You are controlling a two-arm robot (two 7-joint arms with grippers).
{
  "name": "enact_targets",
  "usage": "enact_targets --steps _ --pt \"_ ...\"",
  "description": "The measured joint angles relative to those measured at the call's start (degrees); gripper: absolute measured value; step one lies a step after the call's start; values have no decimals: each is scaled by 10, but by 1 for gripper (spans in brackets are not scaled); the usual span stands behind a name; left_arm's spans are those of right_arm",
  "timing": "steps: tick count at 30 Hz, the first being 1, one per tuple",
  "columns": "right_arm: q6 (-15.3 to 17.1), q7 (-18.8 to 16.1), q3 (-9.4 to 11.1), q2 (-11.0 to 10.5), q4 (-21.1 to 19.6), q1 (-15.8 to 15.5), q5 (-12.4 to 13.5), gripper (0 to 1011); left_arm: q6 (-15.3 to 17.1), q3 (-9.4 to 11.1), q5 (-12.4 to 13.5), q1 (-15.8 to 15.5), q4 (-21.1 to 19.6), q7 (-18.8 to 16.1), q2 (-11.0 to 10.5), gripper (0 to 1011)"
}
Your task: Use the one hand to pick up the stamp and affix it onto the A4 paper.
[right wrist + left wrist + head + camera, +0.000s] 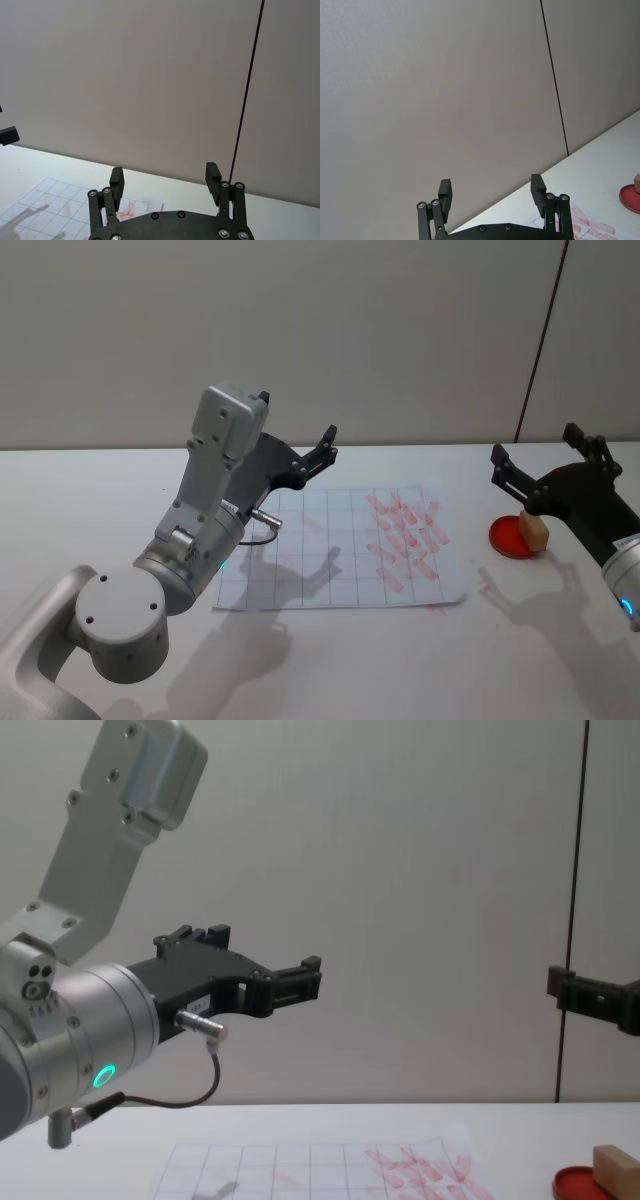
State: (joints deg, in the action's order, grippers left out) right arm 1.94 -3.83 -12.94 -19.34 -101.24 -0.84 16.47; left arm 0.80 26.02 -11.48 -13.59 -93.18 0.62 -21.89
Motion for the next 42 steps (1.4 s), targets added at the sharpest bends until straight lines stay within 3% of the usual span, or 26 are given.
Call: enact_targets --steps 31,42 --pt "1 1 0 0 0 0 -1 1001 0 0 0 0 0 0 0 1001" --pt "38 47 -2 9 -15 -8 -11 1001 0 0 0 0 0 0 0 1001"
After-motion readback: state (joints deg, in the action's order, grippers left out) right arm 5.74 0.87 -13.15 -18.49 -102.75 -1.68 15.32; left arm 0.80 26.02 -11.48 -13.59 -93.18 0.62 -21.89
